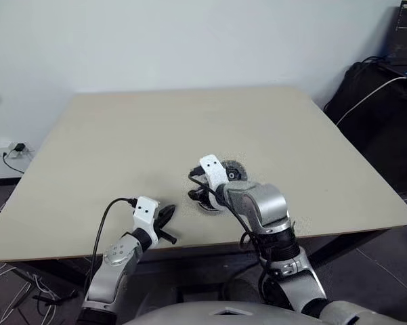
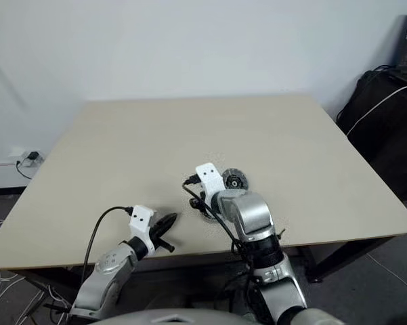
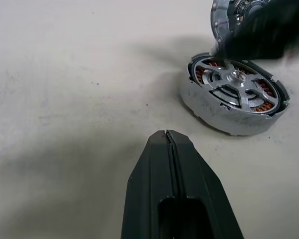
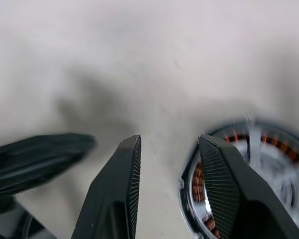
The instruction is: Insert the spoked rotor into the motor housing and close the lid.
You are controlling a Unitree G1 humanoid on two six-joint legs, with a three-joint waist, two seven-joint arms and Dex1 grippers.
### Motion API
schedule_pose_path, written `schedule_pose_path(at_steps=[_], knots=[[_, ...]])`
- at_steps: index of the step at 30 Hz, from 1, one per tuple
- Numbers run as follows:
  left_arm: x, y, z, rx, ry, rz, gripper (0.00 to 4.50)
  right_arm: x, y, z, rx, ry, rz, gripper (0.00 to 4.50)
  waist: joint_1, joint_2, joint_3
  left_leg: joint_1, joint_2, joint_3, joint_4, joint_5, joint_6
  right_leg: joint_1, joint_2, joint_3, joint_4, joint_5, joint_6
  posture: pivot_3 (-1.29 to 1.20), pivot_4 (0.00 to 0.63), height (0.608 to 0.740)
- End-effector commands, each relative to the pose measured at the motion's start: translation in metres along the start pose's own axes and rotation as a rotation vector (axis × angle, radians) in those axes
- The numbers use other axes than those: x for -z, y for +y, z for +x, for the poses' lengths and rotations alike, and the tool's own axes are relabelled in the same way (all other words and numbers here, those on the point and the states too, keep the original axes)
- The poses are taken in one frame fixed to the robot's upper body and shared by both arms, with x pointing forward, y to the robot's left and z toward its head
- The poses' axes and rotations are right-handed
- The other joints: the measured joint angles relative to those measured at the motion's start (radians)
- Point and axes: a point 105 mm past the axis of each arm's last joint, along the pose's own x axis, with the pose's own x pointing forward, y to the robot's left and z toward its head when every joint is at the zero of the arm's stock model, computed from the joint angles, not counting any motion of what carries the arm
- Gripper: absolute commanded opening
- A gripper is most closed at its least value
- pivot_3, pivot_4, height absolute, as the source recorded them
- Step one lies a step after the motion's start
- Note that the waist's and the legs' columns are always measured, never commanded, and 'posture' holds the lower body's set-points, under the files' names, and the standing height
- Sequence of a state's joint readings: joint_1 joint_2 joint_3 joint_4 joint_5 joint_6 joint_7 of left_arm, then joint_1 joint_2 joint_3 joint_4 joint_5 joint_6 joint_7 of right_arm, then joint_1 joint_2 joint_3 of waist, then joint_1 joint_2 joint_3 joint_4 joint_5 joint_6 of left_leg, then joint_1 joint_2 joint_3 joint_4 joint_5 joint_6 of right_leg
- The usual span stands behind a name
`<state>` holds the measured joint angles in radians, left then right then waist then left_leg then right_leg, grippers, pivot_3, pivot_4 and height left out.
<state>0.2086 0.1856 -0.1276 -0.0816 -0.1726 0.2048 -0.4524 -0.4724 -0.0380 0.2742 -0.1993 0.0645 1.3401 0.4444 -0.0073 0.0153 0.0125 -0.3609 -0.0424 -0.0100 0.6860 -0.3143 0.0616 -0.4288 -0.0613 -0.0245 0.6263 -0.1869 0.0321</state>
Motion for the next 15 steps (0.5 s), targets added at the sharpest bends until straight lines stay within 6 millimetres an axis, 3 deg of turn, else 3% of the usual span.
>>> schedule_pose_path(at_steps=[1,5,8,15], knots=[[-0.011,0.001,0.001,-0.003,-0.048,0.019,0.00,-0.017,0.018,-0.013,-0.115,-0.070,-0.280,1.97,-0.001,0.000,0.001,0.000,0.000,0.000,0.000,0.000,0.000,0.000,0.000,0.000,0.000,0.000,0.000,0.00,0.000,0.740],[-0.012,0.001,0.001,-0.006,-0.053,0.017,0.00,0.007,0.013,-0.018,-0.164,0.024,-0.652,1.97,-0.003,-0.002,0.002,0.000,-0.001,0.000,0.000,0.000,0.001,0.001,0.000,-0.002,-0.001,-0.001,0.001,0.00,0.000,0.740],[-0.013,0.001,0.002,-0.006,-0.055,0.017,0.00,0.023,0.001,-0.019,-0.168,0.102,-0.826,1.97,-0.003,-0.004,0.004,0.000,0.000,0.000,0.000,0.000,0.001,0.003,0.000,-0.002,-0.001,-0.003,0.004,0.00,0.000,0.740],[-0.015,0.000,0.001,-0.010,-0.059,0.015,0.00,0.033,-0.015,-0.017,-0.156,0.185,-0.980,1.97,0.002,-0.008,0.006,0.000,0.000,-0.001,0.001,0.001,0.001,0.003,0.000,-0.002,0.000,-0.003,0.004,0.00,0.000,0.740]])
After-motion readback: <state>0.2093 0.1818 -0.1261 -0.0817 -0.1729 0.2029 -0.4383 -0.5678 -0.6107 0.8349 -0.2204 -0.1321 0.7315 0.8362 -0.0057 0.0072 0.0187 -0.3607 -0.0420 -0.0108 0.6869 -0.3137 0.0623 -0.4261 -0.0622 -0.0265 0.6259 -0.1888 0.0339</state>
